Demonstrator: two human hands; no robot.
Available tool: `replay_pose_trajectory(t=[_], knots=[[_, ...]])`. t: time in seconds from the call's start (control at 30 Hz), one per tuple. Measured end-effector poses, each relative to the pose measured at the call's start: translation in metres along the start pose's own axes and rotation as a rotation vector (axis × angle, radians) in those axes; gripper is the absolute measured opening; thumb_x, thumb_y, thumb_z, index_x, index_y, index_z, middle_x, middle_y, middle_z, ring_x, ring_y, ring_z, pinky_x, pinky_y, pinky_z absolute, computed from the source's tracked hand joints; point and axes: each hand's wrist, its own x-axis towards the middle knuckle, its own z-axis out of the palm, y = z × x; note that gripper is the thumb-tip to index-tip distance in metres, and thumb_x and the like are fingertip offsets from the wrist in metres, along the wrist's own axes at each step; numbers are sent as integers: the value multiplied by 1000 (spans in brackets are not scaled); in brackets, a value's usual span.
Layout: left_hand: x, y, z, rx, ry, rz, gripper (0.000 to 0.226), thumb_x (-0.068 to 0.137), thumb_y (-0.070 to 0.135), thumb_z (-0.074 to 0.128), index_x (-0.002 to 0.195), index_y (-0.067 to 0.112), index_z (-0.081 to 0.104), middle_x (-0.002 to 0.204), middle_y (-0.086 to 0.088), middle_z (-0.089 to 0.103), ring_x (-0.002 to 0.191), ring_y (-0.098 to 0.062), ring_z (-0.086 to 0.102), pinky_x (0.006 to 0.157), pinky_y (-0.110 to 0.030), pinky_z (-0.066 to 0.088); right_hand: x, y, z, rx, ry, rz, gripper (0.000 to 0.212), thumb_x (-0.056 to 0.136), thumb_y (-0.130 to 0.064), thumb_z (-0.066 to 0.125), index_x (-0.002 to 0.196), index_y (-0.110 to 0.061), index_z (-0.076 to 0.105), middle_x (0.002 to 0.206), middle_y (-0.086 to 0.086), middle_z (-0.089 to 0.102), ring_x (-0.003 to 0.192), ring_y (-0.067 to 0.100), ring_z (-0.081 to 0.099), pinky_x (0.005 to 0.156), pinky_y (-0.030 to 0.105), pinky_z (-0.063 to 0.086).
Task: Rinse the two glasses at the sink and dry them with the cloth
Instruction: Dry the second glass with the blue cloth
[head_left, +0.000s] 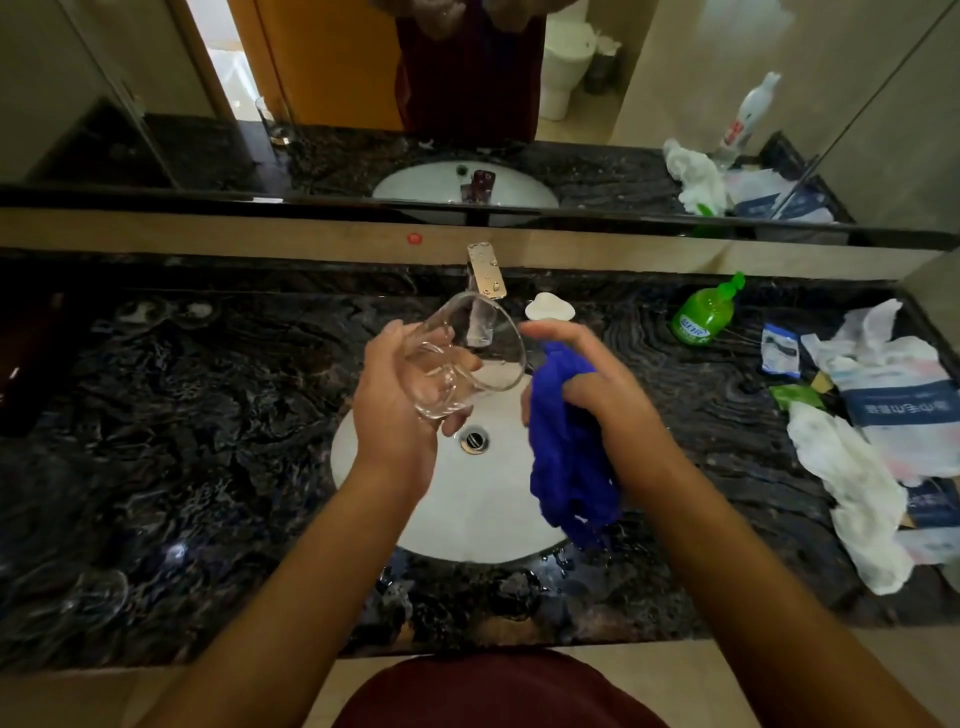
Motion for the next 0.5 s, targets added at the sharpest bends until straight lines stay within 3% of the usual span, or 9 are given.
replay_pose_trajectory(t=[0.07, 0.13, 0.2, 0.3, 0.4, 0.5], knots=[[-4, 0, 1, -40, 23, -54, 47, 106, 44, 37, 92, 10, 66, 75, -11, 70, 57, -22, 61, 48, -25, 41, 0, 0, 7, -202, -94, -75, 61, 82, -17, 64, 138, -41, 56, 88, -7, 69, 78, 14, 68, 75, 34, 56], [-8, 1, -1, -102, 12, -160, 43, 104, 43, 43, 93, 9, 68, 85, -17, 75, 71, -29, 71, 63, -31, 55, 3, 2, 17, -333, -111, -136, 73, 80, -19, 81, 144, -40, 50, 96, -4, 70, 84, 11, 70, 83, 30, 58], [-11, 2, -5, -106, 14, -213, 42, 104, 43, 45, 96, 9, 69, 98, -20, 76, 82, -31, 75, 72, -36, 60, 7, 5, 26, -354, -48, -168, 74, 75, -20, 90, 137, -36, 54, 102, -2, 70, 87, 14, 71, 85, 35, 60], [-13, 7, -15, 39, 57, -142, 47, 103, 43, 46, 102, 5, 73, 101, -16, 77, 90, -28, 73, 79, -37, 59, 8, 7, 35, -306, -20, -212, 69, 68, -22, 93, 126, -30, 57, 114, -1, 69, 89, 25, 73, 87, 49, 61], [-14, 14, -24, 225, 45, -43, 49, 96, 48, 49, 105, 11, 78, 106, -10, 79, 97, -26, 71, 91, -42, 54, 6, 8, 39, -243, -40, -239, 68, 71, -8, 91, 127, -23, 56, 120, -1, 71, 103, 21, 72, 89, 37, 60], [-21, 19, -36, 520, 2, 144, 41, 106, 39, 41, 97, 28, 80, 103, 7, 78, 95, -8, 70, 90, -38, 53, 10, 6, 47, -160, -43, -245, 66, 71, -3, 83, 130, -17, 56, 117, -8, 74, 107, 15, 72, 87, 25, 56]])
